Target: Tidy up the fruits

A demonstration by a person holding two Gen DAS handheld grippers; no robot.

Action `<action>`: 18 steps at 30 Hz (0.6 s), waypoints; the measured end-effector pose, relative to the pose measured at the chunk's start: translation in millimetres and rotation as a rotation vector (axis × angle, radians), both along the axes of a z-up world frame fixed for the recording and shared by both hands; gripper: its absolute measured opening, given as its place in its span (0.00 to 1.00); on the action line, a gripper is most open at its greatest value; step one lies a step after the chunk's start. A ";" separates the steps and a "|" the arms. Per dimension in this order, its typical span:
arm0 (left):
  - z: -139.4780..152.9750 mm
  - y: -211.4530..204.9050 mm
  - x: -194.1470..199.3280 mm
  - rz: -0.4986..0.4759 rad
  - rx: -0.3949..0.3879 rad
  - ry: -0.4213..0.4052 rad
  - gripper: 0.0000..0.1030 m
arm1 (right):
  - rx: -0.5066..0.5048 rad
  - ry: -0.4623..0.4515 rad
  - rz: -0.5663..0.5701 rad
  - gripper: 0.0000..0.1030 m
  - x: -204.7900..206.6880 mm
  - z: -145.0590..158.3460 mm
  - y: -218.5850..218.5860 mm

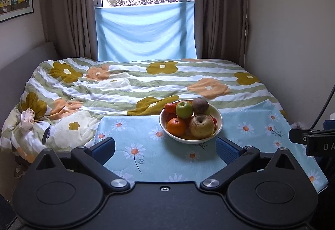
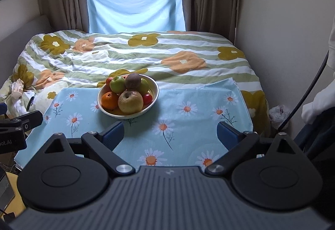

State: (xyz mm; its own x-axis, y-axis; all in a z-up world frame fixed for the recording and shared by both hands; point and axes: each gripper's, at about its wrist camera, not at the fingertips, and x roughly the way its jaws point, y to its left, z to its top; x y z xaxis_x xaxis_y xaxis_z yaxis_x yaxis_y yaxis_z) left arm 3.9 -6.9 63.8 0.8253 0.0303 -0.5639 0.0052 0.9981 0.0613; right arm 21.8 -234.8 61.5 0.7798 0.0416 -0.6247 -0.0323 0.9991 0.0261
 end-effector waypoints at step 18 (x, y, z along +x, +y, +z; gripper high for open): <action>3.7 2.3 -12.7 -0.010 -0.005 -0.007 1.00 | 0.002 -0.003 -0.004 1.00 -6.8 3.0 -1.1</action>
